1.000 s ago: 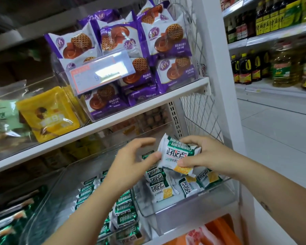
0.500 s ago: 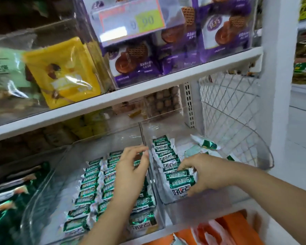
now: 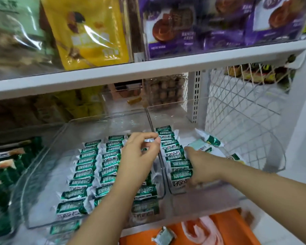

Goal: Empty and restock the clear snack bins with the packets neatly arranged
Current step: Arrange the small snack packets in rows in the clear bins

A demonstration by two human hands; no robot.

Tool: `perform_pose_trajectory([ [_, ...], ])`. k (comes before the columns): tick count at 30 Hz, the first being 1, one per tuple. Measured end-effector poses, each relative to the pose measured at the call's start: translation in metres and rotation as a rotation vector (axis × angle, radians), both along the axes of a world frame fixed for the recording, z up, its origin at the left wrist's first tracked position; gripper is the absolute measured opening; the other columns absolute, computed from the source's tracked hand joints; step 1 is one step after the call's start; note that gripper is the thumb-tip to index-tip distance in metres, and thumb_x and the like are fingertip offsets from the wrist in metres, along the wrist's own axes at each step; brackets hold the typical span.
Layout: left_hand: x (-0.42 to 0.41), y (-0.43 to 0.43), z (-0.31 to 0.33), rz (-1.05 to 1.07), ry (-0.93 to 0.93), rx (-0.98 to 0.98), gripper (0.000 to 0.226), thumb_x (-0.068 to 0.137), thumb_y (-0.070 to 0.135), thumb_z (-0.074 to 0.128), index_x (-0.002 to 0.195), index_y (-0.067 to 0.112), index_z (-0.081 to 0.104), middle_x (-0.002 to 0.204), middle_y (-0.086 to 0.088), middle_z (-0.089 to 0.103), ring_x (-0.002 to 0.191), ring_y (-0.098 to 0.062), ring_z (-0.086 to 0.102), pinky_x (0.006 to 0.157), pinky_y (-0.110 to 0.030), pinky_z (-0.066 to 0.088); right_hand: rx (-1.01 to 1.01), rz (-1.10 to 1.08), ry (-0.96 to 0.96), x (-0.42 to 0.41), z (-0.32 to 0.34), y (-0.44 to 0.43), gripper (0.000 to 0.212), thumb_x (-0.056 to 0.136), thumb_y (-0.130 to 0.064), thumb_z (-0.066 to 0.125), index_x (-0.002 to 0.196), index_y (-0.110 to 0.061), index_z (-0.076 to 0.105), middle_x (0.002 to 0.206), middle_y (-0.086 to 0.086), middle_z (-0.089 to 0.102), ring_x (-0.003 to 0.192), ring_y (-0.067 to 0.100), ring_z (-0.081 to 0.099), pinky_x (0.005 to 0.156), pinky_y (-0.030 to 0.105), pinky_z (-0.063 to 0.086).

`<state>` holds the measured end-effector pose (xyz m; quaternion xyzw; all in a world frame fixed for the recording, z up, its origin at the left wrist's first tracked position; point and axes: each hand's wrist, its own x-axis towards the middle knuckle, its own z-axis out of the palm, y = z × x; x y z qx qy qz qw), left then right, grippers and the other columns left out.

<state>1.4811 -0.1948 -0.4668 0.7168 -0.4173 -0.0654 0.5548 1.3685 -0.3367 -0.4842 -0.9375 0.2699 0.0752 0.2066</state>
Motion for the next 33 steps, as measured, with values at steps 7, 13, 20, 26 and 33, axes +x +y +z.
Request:
perform_pose_trajectory([
  [7, 0.001, 0.002, -0.001, -0.01, 0.036, -0.007, 0.008, 0.093, 0.031, 0.058, 0.094, 0.036, 0.063, 0.108, 0.018, 0.054, 0.088, 0.019, 0.052, 0.064, 0.001, 0.04, 0.133, -0.029, -0.04, -0.001, 0.008, 0.004, 0.083, 0.069, -0.012, 0.082, 0.132, -0.013, 0.028, 0.108, 0.005, 0.062, 0.087, 0.019, 0.066, 0.071, 0.028, 0.056],
  [13, 0.001, 0.001, -0.001, -0.009, 0.04, -0.015, 0.008, 0.092, 0.031, 0.058, 0.094, 0.037, 0.063, 0.109, 0.017, 0.055, 0.087, 0.02, 0.052, 0.064, 0.002, 0.039, -0.017, -0.017, -0.023, -0.029, 0.035, -0.039, 0.065, 0.084, -0.026, 0.072, 0.141, -0.015, 0.042, 0.139, 0.0, 0.052, 0.109, 0.01, 0.054, 0.089, 0.016, 0.04],
  [20, -0.001, 0.002, 0.0, -0.014, 0.046, -0.02, 0.008, 0.092, 0.029, 0.058, 0.094, 0.036, 0.063, 0.11, 0.015, 0.055, 0.086, 0.021, 0.052, 0.063, 0.002, 0.039, -0.226, 0.102, 0.264, -0.029, 0.001, -0.046, 0.082, 0.078, -0.034, 0.075, 0.146, -0.017, 0.031, 0.139, 0.005, 0.049, 0.124, 0.023, 0.047, 0.098, 0.029, 0.041],
  [26, -0.001, 0.001, 0.0, -0.019, 0.063, -0.015, 0.009, 0.093, 0.03, 0.057, 0.095, 0.035, 0.063, 0.111, 0.016, 0.053, 0.086, 0.02, 0.051, 0.062, 0.001, 0.04, -0.315, 0.004, 0.109, -0.042, 0.022, -0.044, 0.082, 0.072, -0.038, 0.077, 0.142, -0.025, 0.035, 0.12, 0.0, 0.048, 0.1, 0.019, 0.056, 0.083, 0.031, 0.047],
  [33, -0.002, 0.002, 0.0, -0.017, 0.058, -0.003, 0.01, 0.094, 0.03, 0.055, 0.095, 0.037, 0.062, 0.11, 0.017, 0.052, 0.086, 0.018, 0.052, 0.061, 0.0, 0.041, 0.081, -0.074, -0.285, -0.068, 0.052, -0.013, 0.052, 0.065, -0.026, 0.085, 0.101, -0.027, 0.048, 0.083, -0.01, 0.056, 0.071, 0.005, 0.054, 0.056, 0.013, 0.042],
])
